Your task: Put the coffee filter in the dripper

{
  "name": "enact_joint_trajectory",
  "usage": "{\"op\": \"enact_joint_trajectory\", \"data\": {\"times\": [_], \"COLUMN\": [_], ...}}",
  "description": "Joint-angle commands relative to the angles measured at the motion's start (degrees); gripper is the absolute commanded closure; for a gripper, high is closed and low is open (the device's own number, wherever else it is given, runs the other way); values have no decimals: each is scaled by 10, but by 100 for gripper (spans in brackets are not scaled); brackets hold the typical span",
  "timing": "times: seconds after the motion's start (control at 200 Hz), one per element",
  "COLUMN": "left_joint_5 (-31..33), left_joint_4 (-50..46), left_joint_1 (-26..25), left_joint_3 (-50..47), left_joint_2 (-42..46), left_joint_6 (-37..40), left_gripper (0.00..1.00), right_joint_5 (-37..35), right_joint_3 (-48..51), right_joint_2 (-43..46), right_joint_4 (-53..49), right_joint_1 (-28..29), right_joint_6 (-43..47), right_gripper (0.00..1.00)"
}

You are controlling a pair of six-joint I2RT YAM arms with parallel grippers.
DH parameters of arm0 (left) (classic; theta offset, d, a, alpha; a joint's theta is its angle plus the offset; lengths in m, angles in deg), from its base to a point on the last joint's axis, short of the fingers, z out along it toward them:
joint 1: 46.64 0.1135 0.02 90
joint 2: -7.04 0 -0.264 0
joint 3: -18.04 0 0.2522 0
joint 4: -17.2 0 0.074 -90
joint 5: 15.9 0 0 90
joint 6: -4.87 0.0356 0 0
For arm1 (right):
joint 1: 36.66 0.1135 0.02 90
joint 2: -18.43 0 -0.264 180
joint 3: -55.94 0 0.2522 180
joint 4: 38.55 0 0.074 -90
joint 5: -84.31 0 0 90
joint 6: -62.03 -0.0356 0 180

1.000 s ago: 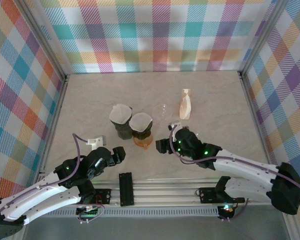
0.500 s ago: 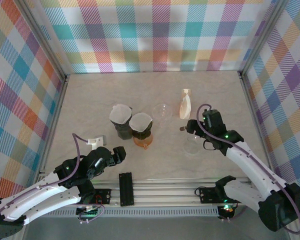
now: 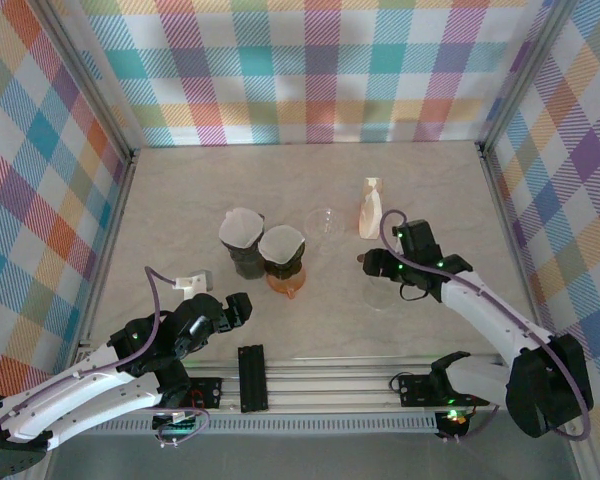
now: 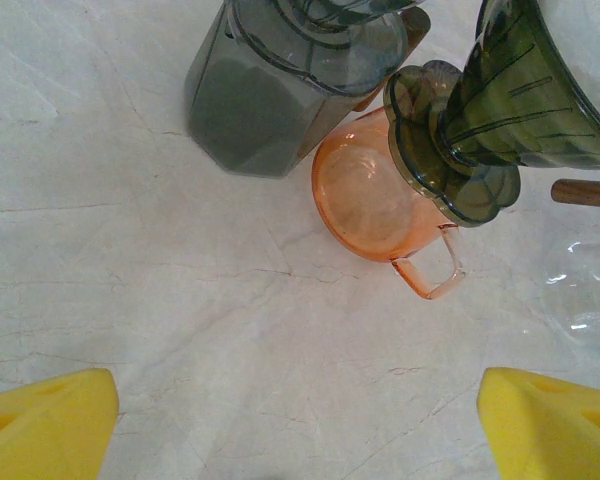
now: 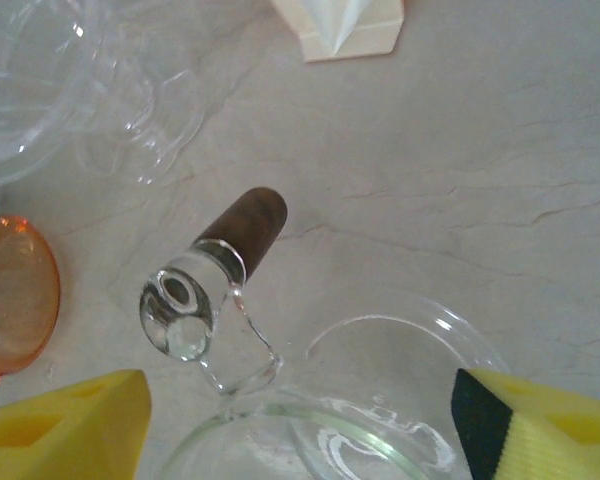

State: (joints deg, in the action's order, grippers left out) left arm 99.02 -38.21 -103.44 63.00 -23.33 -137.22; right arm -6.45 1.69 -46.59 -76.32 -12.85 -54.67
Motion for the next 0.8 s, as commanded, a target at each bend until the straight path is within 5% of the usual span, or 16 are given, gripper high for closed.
{"op": "enact_joint_trajectory", "data": {"times": [0.0,0.385,0.675,0.795], "left_joint_5": [1,4,5,8], "left_joint_4": [12,0,5,-1], "left_joint_1": [5,5,5,5], "left_joint_3": [-10,-8,-6,-2], "left_joint_2": [2,13,13,14], "left_joint_6": [-5,-7,-7,-6], "left_gripper": [7,7,7,7], "right_joint_5": [20,-13,-51,-62], "right_joint_3": [16,7,-37,-54], "right_joint_2": [8,-12,-72,-85], "right_joint_4": [6,-14,-4,5], "right_joint_1": [30,187,325,336], "right_joint_6": [-12,-49,-88,-91], "right_gripper": [24,31,30,25]}}
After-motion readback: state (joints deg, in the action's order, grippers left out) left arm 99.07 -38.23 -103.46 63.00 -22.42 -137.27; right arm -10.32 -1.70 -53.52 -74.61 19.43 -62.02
